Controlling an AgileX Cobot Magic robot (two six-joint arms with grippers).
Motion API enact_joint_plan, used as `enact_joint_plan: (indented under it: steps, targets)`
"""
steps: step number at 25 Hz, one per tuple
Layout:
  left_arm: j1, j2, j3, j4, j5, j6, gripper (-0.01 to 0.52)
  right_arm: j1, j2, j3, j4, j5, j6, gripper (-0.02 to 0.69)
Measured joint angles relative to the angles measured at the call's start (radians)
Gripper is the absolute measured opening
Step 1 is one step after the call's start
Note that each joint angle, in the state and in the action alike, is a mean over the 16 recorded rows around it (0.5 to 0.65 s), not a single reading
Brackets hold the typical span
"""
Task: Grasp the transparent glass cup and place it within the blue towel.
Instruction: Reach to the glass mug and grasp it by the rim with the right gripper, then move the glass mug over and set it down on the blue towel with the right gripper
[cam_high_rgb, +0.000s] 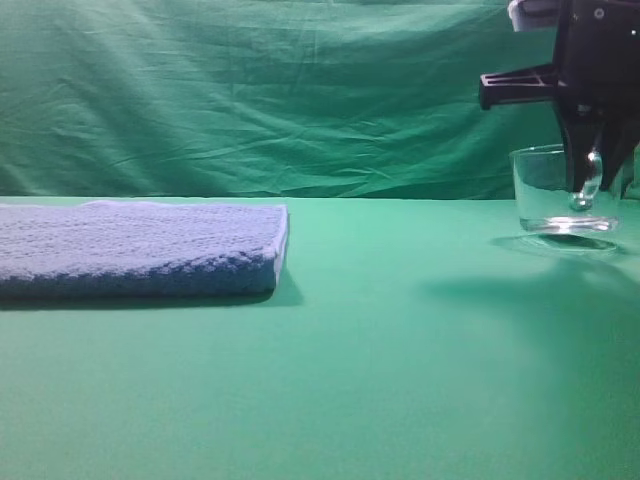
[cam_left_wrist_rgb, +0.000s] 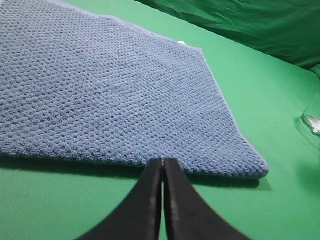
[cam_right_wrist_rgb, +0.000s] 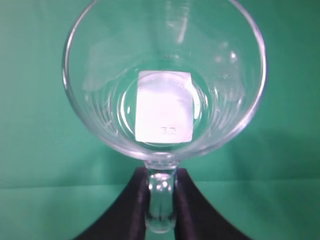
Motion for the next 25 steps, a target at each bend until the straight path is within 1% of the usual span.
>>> enact_joint_plan:
  steps: [7,12,18,25]
  targets:
    - [0.000,0.000,0.000,0.000,0.000,0.000,0.000,0.098,-0.023,-0.091,0.206,-0.024,-0.296,0.106]
    - [0.000,0.000,0.000,0.000,0.000,0.000,0.000,0.216,0.023,-0.156,0.310,-0.058,-0.453,0.106]
    - [0.000,0.000,0.000,0.000,0.000,0.000,0.000,0.347,0.150,-0.273,0.348,-0.095,-0.542,0.106]
    - [0.000,0.000,0.000,0.000,0.000,0.000,0.000,0.424,0.369,-0.473,0.356,-0.108,-0.601,0.106]
